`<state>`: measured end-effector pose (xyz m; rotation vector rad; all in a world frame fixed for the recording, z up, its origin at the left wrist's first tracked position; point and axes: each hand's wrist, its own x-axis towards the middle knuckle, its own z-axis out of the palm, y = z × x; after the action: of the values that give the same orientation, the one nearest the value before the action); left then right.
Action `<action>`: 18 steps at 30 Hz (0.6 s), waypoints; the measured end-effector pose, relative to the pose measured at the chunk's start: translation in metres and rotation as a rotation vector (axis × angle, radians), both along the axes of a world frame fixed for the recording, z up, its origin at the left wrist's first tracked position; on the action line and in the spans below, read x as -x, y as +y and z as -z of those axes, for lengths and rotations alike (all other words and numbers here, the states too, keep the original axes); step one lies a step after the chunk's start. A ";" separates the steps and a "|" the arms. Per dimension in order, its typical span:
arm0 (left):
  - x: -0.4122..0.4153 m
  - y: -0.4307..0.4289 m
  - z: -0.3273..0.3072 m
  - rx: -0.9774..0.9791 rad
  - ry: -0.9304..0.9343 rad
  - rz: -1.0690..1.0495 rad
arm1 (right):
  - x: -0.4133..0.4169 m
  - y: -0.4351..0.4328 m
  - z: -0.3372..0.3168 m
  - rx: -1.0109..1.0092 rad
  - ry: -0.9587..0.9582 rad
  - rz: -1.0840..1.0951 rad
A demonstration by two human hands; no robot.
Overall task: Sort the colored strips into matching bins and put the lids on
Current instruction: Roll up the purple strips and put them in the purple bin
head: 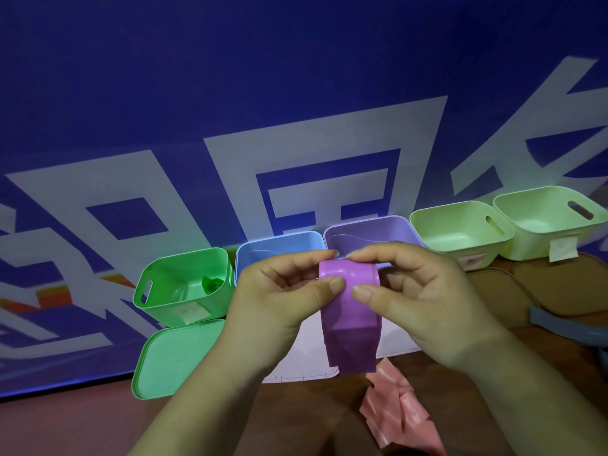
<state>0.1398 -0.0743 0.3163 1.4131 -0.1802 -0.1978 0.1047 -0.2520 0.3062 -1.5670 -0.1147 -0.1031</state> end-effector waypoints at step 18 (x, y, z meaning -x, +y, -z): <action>0.005 0.002 0.006 -0.049 -0.132 0.080 | -0.002 -0.002 0.002 -0.062 -0.009 0.038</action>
<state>0.1353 -0.0728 0.3104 1.4696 -0.3433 -0.1759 0.1070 -0.2538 0.3043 -1.5076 -0.0880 -0.1416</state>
